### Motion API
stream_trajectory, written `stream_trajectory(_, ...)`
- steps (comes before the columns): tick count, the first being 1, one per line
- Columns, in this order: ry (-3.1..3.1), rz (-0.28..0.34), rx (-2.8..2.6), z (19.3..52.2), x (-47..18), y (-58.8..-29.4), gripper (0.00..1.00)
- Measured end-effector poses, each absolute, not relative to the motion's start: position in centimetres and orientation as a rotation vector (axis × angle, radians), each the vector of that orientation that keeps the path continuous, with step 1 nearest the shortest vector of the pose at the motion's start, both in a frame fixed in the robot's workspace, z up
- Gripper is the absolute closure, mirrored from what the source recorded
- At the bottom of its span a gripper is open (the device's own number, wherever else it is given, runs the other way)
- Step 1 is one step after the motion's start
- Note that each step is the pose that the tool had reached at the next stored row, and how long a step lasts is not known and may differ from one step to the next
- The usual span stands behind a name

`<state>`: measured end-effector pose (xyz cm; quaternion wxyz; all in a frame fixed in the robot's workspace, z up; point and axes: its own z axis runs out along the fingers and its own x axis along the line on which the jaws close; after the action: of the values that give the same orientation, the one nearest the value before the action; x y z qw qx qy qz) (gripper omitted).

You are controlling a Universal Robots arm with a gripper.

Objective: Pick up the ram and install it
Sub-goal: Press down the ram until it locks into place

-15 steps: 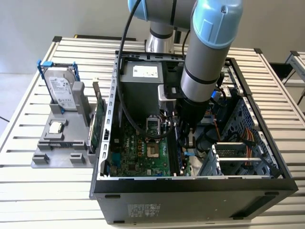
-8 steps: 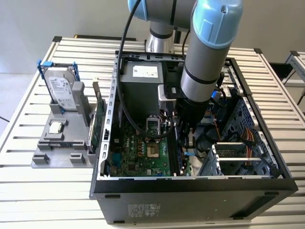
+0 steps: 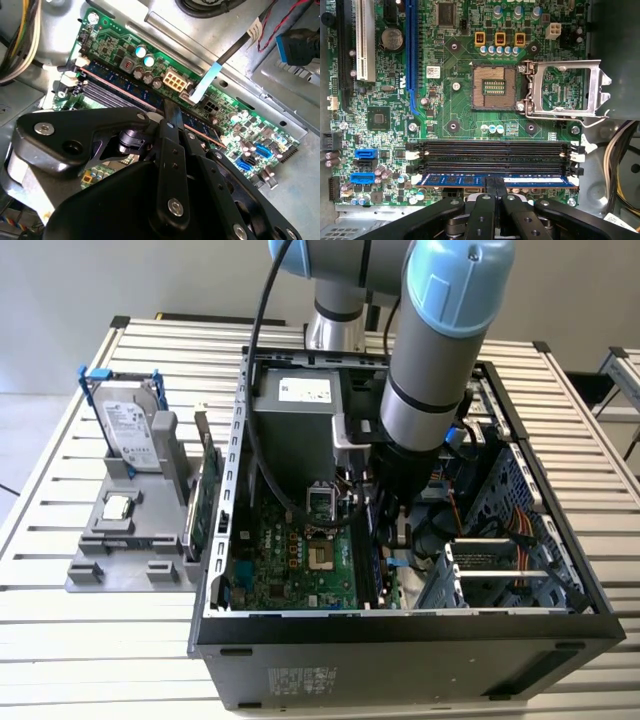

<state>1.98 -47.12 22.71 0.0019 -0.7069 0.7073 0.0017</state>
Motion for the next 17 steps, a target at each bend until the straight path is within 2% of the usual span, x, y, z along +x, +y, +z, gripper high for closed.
stream_trajectory(17,2.219,0.005,-2.218,25.6,2.0,-47.1,1.00)
